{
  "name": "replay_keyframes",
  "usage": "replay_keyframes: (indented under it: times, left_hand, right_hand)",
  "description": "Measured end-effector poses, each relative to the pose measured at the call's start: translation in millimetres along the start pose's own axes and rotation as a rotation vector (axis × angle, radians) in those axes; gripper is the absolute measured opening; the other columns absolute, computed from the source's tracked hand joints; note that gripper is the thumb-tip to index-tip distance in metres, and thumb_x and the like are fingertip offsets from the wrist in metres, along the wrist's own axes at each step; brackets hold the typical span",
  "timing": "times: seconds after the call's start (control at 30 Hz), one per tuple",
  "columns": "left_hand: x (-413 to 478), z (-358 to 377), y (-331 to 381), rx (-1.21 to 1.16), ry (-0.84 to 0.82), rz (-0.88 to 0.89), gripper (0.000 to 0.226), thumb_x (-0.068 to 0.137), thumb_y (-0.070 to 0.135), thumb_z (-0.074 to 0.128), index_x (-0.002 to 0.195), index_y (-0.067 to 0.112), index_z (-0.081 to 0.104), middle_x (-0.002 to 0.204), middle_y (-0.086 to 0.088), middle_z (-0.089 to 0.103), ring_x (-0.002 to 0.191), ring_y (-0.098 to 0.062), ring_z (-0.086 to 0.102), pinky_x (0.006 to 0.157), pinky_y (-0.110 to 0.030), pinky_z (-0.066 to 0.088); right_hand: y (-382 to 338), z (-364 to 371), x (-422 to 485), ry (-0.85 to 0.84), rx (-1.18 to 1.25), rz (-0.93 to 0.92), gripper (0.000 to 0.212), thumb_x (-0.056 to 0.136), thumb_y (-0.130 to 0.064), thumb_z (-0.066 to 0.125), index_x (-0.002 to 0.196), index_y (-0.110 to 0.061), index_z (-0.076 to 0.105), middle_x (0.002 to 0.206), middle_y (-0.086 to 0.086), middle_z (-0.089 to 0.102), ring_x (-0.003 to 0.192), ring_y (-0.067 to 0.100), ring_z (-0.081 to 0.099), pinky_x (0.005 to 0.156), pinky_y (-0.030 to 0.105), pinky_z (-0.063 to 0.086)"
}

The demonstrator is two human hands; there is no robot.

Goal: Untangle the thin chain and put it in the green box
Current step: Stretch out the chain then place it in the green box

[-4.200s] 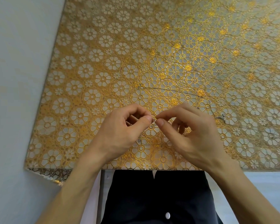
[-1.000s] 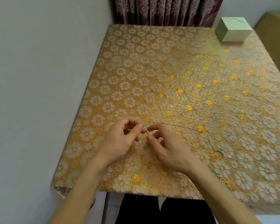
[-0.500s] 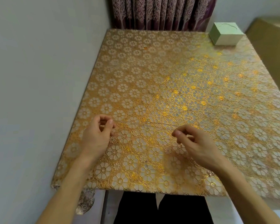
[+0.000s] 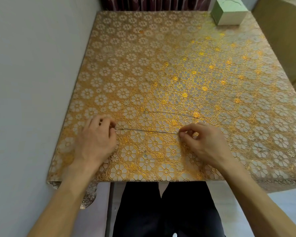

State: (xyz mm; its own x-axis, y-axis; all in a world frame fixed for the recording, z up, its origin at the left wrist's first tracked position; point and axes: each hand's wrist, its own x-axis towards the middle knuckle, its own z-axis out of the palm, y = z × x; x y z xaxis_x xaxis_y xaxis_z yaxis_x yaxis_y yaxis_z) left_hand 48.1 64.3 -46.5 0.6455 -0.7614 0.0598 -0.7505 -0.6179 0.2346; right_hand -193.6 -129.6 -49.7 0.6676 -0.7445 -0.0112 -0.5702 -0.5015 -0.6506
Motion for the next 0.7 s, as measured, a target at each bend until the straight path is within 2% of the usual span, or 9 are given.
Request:
replay_keyframes:
  times: [0.03, 0.1, 0.17, 0.27, 0.37, 0.53, 0.6, 0.7]
  left_hand:
    - [-1, 2, 4, -0.015, -0.017, 0.021, 0.024, 0.098, 0.028, 0.05, 0.116, 0.019, 0.063, 0.122, -0.002, 0.06, 0.113, -0.023, 0.055, 0.089, -0.045, 0.052]
    - [-4, 4, 18, -0.112, -0.039, 0.116, 0.03, 0.095, 0.03, 0.048, 0.119, 0.019, 0.064, 0.125, 0.0, 0.059, 0.117, -0.02, 0.054, 0.096, -0.044, 0.05]
    - [-10, 7, 36, -0.24, -0.058, 0.227, 0.031, 0.091, 0.034, 0.052, 0.116, 0.023, 0.067, 0.124, 0.004, 0.061, 0.119, -0.015, 0.054, 0.1, -0.042, 0.048]
    - [-26, 14, 57, -0.364, -0.119, 0.342, 0.03, 0.087, 0.043, 0.059, 0.11, 0.029, 0.072, 0.12, 0.011, 0.064, 0.117, -0.009, 0.056, 0.099, -0.036, 0.046]
    - [-37, 26, 60, -0.305, -0.14, 0.452, 0.032, 0.086, 0.048, 0.062, 0.11, 0.031, 0.075, 0.12, 0.013, 0.066, 0.116, -0.013, 0.06, 0.094, -0.044, 0.053]
    - [-45, 35, 58, -0.234, -0.019, 0.532, 0.035, 0.091, 0.052, 0.058, 0.096, 0.025, 0.08, 0.11, 0.01, 0.072, 0.109, -0.015, 0.065, 0.079, -0.04, 0.059]
    - [-50, 37, 58, -0.238, 0.021, 0.543, 0.035, 0.093, 0.049, 0.059, 0.095, 0.023, 0.081, 0.108, 0.01, 0.074, 0.11, -0.014, 0.066, 0.082, -0.038, 0.059]
    - [-54, 37, 58, -0.302, 0.032, 0.537, 0.033, 0.093, 0.047, 0.062, 0.097, 0.021, 0.081, 0.108, 0.01, 0.075, 0.114, -0.012, 0.065, 0.094, -0.033, 0.054]
  right_hand:
    - [0, 3, -2, 0.012, -0.031, -0.017, 0.01, 0.089, -0.04, 0.072, 0.098, -0.036, 0.076, 0.082, -0.019, 0.064, 0.071, 0.003, 0.058, 0.075, 0.032, 0.051]
    - [2, 4, -7, 0.045, -0.053, -0.042, 0.016, 0.089, -0.042, 0.072, 0.103, -0.037, 0.074, 0.085, -0.018, 0.062, 0.07, 0.003, 0.055, 0.072, 0.033, 0.05]
    - [3, 1, -18, 0.068, -0.026, -0.067, 0.017, 0.088, -0.039, 0.074, 0.104, -0.036, 0.073, 0.089, -0.017, 0.062, 0.068, -0.001, 0.051, 0.069, 0.031, 0.048]
    - [12, -9, -44, 0.107, -0.005, -0.036, 0.017, 0.088, -0.036, 0.073, 0.104, -0.034, 0.073, 0.093, -0.018, 0.061, 0.069, 0.003, 0.055, 0.065, 0.025, 0.044]
    - [30, -22, -72, 0.188, -0.018, 0.055, 0.021, 0.087, -0.032, 0.073, 0.108, -0.03, 0.073, 0.095, -0.017, 0.06, 0.075, 0.002, 0.056, 0.065, 0.018, 0.043]
    - [54, -26, -98, 0.177, -0.033, 0.123, 0.03, 0.083, -0.036, 0.077, 0.113, -0.03, 0.075, 0.107, -0.009, 0.058, 0.087, 0.01, 0.059, 0.072, 0.027, 0.053]
    - [56, -25, -98, 0.175, -0.041, 0.116, 0.03, 0.083, -0.041, 0.077, 0.112, -0.031, 0.077, 0.108, -0.008, 0.059, 0.086, 0.012, 0.058, 0.072, 0.032, 0.055]
    - [55, -22, -96, 0.214, -0.085, 0.119, 0.03, 0.084, -0.047, 0.076, 0.11, -0.032, 0.078, 0.107, -0.007, 0.06, 0.085, 0.014, 0.057, 0.072, 0.035, 0.054]
